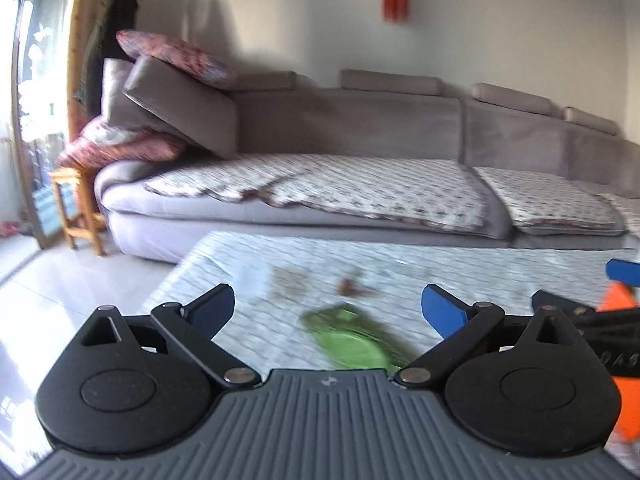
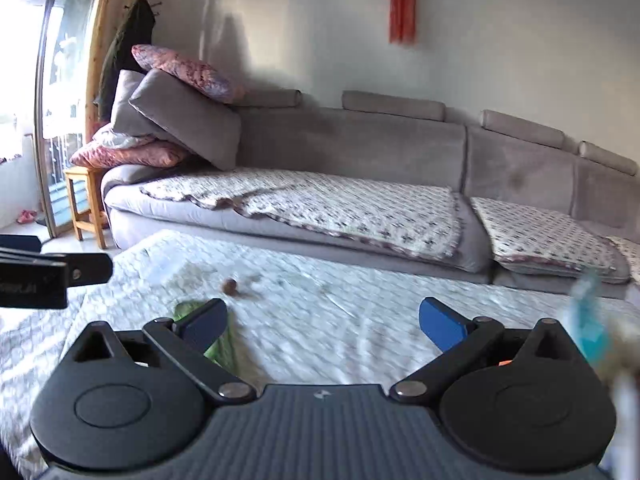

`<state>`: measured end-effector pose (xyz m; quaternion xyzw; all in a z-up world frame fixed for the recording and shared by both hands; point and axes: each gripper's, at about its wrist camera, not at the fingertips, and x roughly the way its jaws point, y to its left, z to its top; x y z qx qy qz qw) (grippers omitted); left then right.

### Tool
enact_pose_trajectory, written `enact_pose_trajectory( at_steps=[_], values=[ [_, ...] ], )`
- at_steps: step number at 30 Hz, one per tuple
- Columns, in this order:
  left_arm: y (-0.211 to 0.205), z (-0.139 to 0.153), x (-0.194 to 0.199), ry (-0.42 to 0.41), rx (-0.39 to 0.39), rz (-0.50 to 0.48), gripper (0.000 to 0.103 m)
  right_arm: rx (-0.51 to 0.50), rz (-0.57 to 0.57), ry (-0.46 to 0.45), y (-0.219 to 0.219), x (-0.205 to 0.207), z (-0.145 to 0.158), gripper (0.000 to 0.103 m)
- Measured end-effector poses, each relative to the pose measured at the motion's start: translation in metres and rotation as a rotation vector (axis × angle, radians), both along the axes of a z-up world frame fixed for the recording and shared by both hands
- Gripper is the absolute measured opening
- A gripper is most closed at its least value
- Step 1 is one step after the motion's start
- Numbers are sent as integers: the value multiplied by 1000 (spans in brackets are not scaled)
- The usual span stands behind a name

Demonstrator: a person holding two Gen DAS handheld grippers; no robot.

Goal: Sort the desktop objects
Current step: 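Return both tools to the bed, then grasp the brown ball with the right tool while the left tool grasps the clear plastic box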

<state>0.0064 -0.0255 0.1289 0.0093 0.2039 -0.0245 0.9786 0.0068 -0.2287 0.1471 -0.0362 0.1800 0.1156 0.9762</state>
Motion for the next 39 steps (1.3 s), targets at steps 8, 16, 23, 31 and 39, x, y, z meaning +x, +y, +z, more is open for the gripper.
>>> enact_pose_trajectory(
  at_steps=[8, 16, 23, 31, 39],
  values=[
    [38, -25, 66, -24, 38, 96, 100, -8, 83, 38, 70, 72, -25, 98],
    [52, -65, 132, 63, 48, 98, 88, -31, 142, 152, 112, 131, -63, 73],
    [54, -76, 145, 97, 43, 92, 88, -67, 173, 222, 128, 147, -77, 58],
    [58, -84, 144, 122, 30, 84, 88, -118, 186, 292, 139, 153, -80, 40],
    [69, -87, 144, 163, 6, 100, 80, -137, 196, 314, 144, 158, -82, 24]
  ],
)
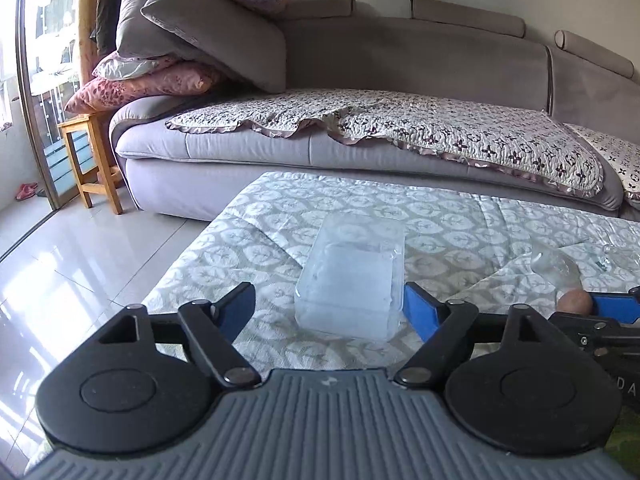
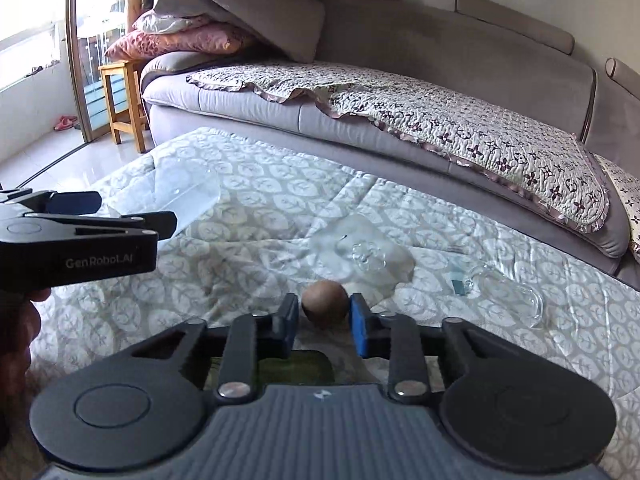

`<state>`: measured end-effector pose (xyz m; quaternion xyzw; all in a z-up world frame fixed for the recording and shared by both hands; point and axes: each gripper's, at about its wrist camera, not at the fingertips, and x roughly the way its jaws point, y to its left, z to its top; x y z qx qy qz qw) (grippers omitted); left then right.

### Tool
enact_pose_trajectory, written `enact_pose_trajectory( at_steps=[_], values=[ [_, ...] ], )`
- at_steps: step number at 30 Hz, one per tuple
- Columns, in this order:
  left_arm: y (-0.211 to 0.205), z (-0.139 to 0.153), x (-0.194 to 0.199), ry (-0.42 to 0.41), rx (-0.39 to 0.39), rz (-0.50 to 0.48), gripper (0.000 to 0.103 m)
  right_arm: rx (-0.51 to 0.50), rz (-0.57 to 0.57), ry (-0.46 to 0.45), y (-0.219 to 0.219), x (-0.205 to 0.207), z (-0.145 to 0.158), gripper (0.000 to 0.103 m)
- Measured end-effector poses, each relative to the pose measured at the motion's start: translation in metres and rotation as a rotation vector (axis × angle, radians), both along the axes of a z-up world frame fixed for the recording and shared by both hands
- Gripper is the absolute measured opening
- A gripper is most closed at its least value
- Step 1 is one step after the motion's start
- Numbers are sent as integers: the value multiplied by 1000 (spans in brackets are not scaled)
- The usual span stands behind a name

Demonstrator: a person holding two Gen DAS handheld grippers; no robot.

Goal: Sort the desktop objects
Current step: 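Grasp the brown ball with the right tool while the left tool grasps the clear plastic box, then carry the brown ball and clear box toward the orange bin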

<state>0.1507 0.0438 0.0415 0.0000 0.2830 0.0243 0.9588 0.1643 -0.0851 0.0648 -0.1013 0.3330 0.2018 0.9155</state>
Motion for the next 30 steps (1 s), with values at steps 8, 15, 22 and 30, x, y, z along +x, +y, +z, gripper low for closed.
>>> enact_pose_trajectory(
  at_steps=[8, 15, 22, 30],
  values=[
    [3, -1, 6, 15, -17, -14, 57, 26, -4, 11, -3, 4, -1, 24],
    [-5, 2, -4, -49, 25, -33, 57, 41, -7, -2, -8, 0, 2, 24],
    [-15, 8, -7, -33, 38, -55, 57, 44, -23, 7, -17, -9, 5, 24],
    [-21, 28, -27, -24, 55, -50, 57, 52, -46, -6, -31, -27, 20, 24]
  ],
)
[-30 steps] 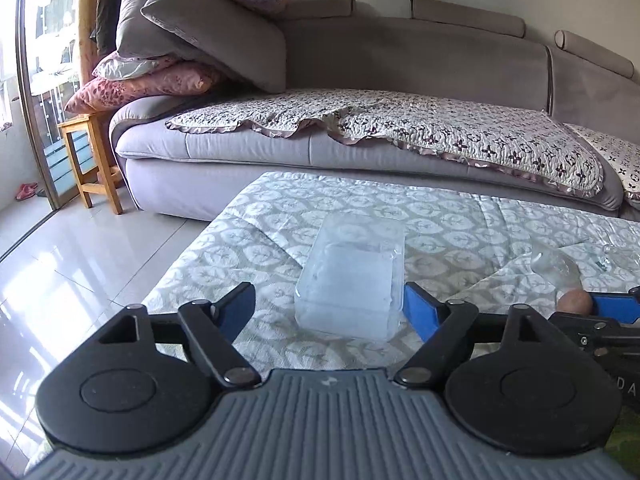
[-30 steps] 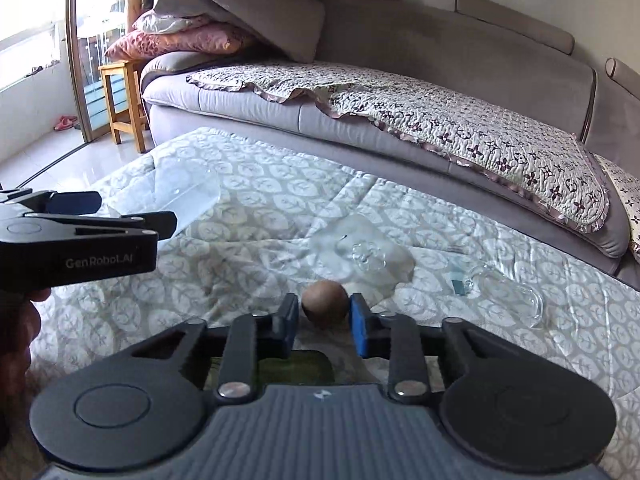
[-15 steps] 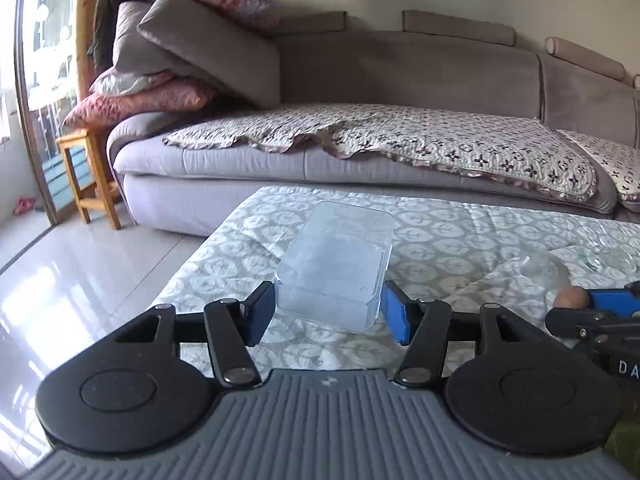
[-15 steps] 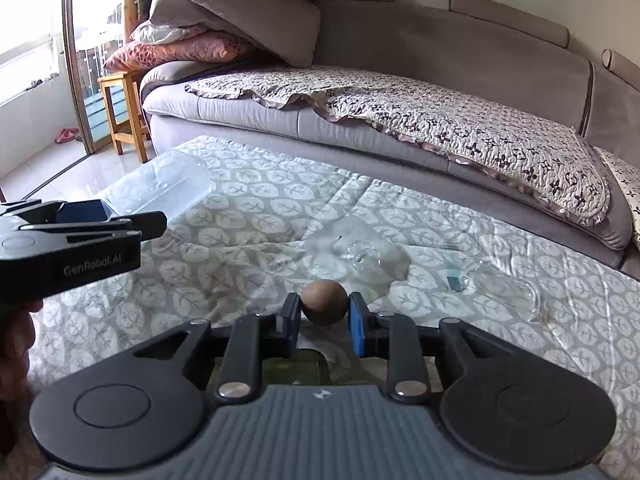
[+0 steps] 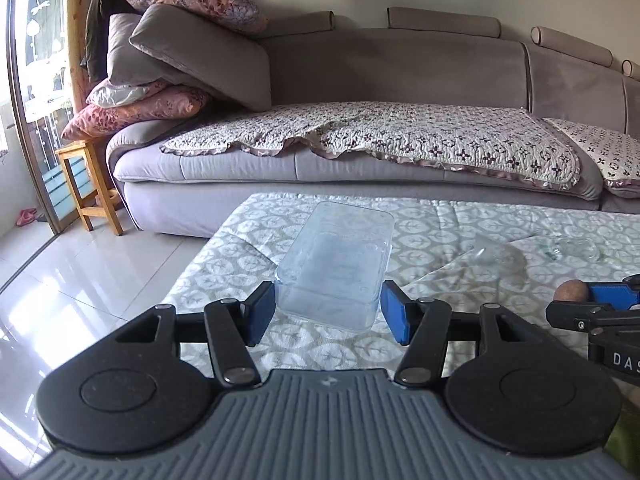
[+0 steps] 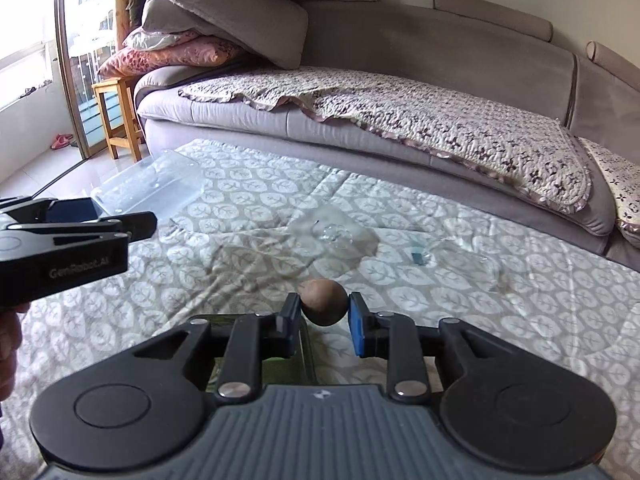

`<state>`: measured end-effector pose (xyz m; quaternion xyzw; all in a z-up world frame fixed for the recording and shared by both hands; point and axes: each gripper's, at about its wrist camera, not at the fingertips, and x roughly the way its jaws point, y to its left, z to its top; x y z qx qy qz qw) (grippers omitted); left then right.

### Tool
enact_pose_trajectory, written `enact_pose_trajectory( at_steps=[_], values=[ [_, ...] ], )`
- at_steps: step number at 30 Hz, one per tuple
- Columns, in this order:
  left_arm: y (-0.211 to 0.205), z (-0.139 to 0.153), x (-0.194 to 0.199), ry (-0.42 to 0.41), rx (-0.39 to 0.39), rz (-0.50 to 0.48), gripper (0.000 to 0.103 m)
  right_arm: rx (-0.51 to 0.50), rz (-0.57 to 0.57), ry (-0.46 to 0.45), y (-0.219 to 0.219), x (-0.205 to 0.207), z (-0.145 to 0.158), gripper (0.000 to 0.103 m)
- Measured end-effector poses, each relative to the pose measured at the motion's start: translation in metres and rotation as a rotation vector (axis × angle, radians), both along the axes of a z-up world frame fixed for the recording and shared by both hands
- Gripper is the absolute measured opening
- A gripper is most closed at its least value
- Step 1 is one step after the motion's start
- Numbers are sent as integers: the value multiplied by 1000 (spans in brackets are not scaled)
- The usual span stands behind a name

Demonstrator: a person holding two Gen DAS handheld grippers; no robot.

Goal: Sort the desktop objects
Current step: 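Carry the brown ball and clear box toward the orange bin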

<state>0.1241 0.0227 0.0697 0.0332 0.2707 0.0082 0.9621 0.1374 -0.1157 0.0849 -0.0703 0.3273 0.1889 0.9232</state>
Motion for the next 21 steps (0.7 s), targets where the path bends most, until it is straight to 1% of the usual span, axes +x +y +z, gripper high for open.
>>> enact_pose_trajectory(
  at_steps=[5, 9, 16, 21],
  values=[
    [-9, 23, -19, -8, -9, -34, 57, 12, -28, -20, -16, -20, 16, 24],
    [-21, 39, -40, -9, -16, -59, 57, 26, -52, -14, -33, -43, 24, 24],
    [-39, 54, -75, 5, -22, -101, 57, 57, -76, -3, -69, -91, 36, 24],
    [-58, 67, -98, 5, -38, -156, 57, 103, -113, -30, -103, -126, 55, 24]
  ],
)
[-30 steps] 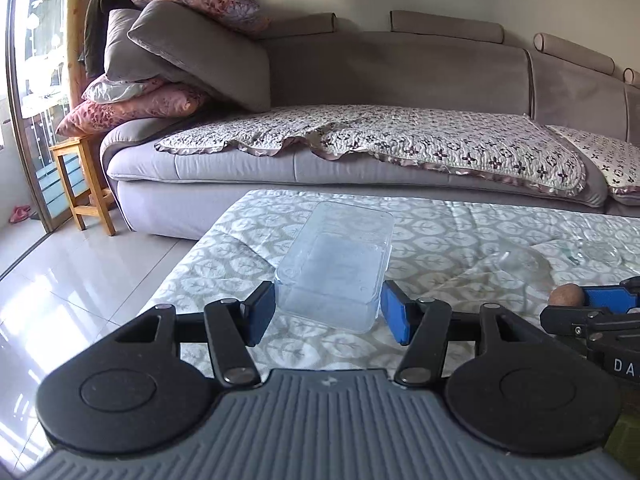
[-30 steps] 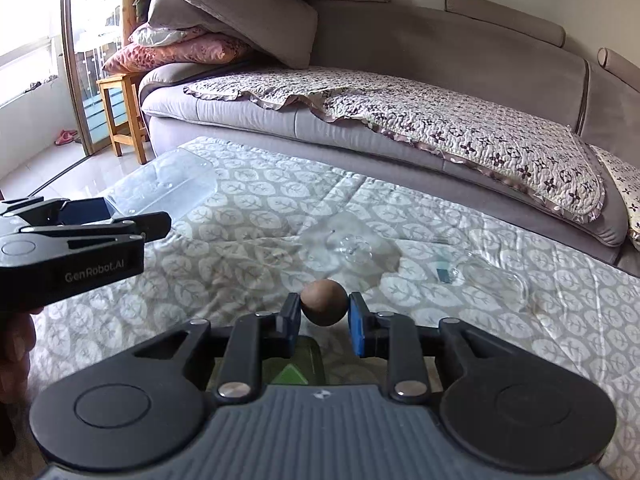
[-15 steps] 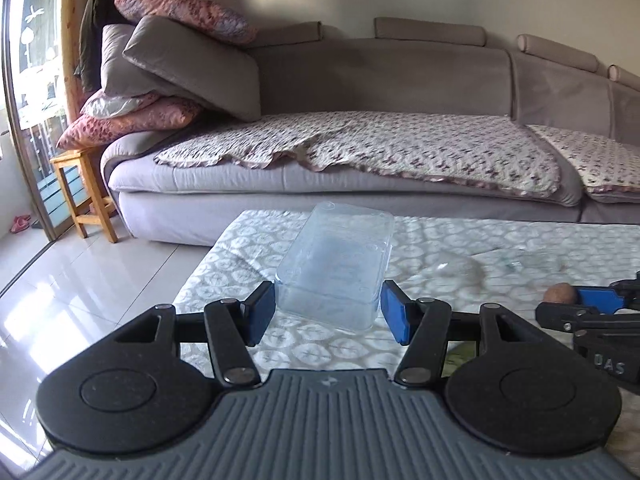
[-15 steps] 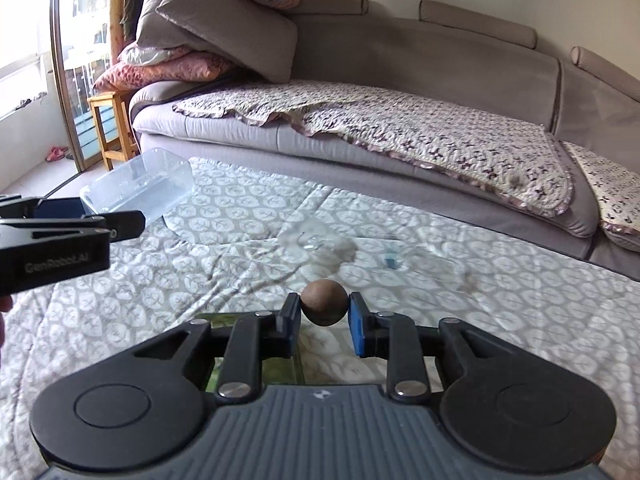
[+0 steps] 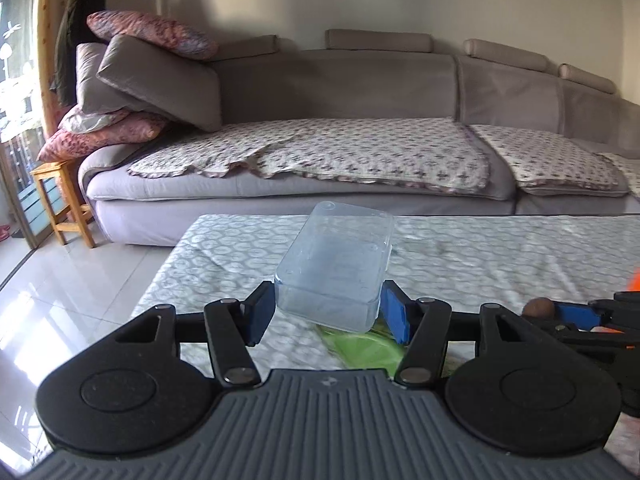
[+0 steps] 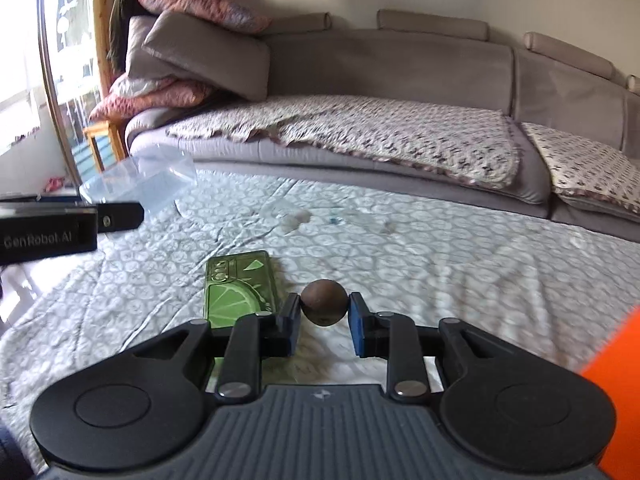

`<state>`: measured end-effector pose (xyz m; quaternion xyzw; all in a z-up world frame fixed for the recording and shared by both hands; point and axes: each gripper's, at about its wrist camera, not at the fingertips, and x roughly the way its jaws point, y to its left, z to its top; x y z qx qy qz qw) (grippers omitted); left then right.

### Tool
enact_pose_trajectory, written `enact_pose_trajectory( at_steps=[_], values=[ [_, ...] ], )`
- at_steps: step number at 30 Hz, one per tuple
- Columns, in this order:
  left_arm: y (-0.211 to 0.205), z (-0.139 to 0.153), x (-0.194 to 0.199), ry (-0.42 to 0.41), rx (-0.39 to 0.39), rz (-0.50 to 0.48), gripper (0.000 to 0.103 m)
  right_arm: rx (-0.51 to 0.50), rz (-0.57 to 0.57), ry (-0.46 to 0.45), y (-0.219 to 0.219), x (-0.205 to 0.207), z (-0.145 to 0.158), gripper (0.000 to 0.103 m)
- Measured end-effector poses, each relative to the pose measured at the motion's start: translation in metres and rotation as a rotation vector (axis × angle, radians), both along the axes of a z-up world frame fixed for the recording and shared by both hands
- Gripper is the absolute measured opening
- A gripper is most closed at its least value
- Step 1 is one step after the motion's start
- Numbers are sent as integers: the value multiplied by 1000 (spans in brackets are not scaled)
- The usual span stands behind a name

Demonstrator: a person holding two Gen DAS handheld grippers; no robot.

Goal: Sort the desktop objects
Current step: 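Carry the brown ball and clear box toward the orange bin, then lower both tools into the orange bin and open them to release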

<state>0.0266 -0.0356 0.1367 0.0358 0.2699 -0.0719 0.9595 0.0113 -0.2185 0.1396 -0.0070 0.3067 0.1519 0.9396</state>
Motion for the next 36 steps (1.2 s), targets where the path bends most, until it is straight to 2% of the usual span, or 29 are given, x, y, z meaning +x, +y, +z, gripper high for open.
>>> enact_pose_trajectory(
  at_steps=[9, 15, 23, 30, 36],
  values=[
    [-46, 21, -30, 5, -23, -105, 57, 32, -90, -42, -72, -52, 24, 24],
    [-82, 28, -46, 9, -32, -174, 57, 14, -144, -73, -117, -80, 36, 24],
    [-128, 32, -77, -18, -51, -350, 57, -21, -221, -114, -178, -124, 38, 24],
    [-179, 40, -71, -11, -86, -463, 57, -25, -307, -98, -224, -132, 31, 24],
    [-220, 34, -61, 36, -97, -493, 57, -15, -306, -63, -245, -124, 16, 24]
  ],
)
